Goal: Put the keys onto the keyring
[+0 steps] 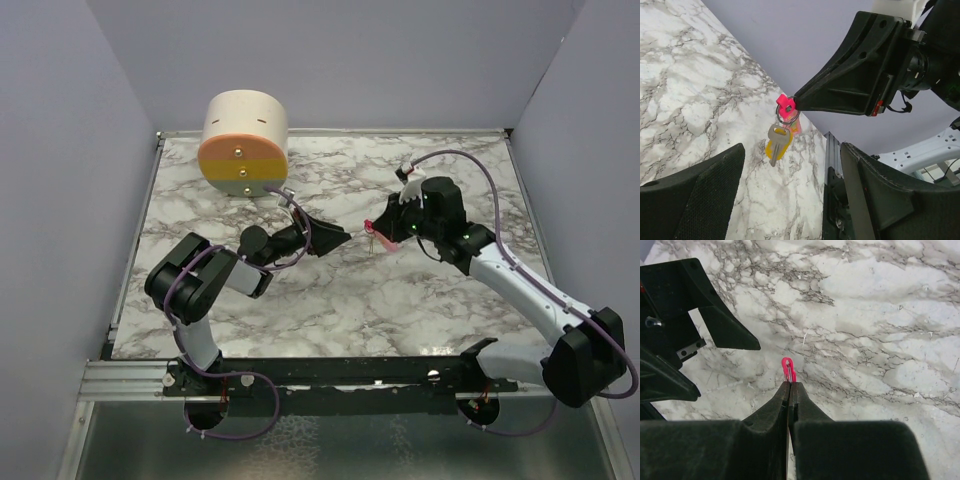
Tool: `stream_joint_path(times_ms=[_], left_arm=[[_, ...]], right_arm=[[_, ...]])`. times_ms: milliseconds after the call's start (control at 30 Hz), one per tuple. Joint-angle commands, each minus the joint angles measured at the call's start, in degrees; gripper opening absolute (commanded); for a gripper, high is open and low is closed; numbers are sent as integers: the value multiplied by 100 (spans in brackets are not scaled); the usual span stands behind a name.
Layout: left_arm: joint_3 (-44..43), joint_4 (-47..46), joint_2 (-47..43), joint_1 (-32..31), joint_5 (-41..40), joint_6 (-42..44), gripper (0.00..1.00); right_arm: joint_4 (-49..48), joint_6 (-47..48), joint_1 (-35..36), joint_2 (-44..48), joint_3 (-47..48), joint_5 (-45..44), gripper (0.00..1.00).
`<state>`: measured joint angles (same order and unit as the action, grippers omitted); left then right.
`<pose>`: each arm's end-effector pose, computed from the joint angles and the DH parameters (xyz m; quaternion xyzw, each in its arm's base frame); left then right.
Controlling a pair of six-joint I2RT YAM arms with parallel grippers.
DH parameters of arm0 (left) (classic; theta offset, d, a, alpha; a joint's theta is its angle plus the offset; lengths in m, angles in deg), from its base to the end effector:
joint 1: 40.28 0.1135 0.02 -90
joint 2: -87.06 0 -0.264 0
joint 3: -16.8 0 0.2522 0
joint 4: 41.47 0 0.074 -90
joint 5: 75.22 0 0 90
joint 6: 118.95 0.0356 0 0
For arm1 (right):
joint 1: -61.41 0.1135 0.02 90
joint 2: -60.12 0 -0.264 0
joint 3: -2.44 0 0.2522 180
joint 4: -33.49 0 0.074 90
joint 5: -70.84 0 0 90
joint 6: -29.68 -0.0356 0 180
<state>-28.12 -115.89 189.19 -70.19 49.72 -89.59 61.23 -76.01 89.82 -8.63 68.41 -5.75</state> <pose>0.2591 -0.1726 0.1901 0.0830 0.6098 -0.6709 0.4138 0.2334 0.1356 0.2922 -0.1531 0.8506 0.2789 0.4186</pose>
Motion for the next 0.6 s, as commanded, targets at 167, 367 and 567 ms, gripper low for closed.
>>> stream_joint_path(times_ms=[167, 367, 567], left_arm=[[153, -733, -160, -22, -72, 597, 79], [245, -826, -56, -163, -245, 828, 79], [74, -1263, 310, -411, -345, 819, 79]], right_arm=[[334, 89, -11, -342, 416, 225, 1], [-31, -235, -12, -438, 440, 395, 1], [-429, -607, -17, -611, 536, 847, 1]])
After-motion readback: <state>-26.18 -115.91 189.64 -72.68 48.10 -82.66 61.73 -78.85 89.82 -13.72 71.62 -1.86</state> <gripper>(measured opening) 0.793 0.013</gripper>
